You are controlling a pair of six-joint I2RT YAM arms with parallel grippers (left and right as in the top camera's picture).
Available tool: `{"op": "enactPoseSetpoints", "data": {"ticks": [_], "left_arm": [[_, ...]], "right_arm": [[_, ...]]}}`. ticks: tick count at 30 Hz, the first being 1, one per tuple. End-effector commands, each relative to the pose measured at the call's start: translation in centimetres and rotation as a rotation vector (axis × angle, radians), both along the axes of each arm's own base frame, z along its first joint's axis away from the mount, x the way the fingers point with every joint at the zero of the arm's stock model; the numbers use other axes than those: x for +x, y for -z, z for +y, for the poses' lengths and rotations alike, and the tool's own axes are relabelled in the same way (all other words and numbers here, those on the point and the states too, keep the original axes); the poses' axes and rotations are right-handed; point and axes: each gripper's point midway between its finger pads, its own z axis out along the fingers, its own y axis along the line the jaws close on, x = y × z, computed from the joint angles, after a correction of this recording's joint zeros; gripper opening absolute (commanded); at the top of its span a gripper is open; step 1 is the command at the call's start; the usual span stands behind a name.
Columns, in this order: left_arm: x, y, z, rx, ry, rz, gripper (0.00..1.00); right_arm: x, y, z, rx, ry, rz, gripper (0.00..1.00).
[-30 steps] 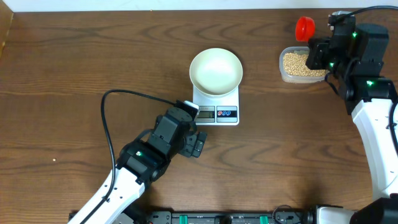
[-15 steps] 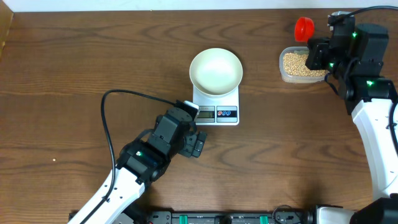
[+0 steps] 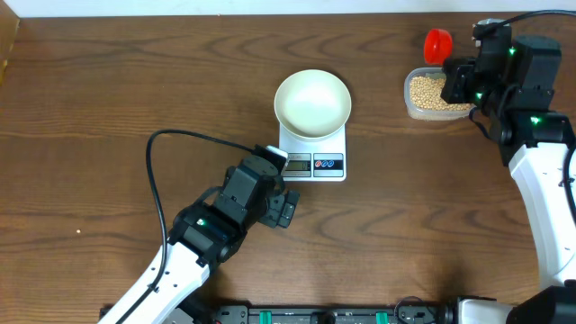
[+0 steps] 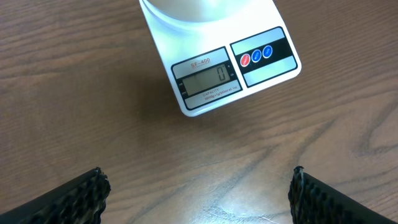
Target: Scoop item into bowl and weigh 50g on scale
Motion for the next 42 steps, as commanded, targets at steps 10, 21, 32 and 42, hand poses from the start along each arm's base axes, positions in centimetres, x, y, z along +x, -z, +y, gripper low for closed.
{"op": "enactPoseSetpoints", "data": {"ticks": [10,21,32,42], "left_arm": [[0.1,-0.2,0.0,0.004,-0.001,-0.008,0.95],[0.1,-0.2,0.0,0.004,-0.001,-0.008,0.95],[0.1,-0.2,0.0,0.004,-0.001,-0.008,0.95],[0.1,-0.2,0.0,0.004,-0.001,-0.008,0.95]], "right_arm": [[-0.5,-0.3,-0.6,-0.056,0.003,0.028,0.01],[-1.6,-3.4,-3.0,-0.179,0.087,0.079,0.01],[-1.4,-4.6,-5.5,-0.342,0.111,0.174,0.01],[0.6,1.0,-5.6,-0.338,0.074,0.358,0.01]]}}
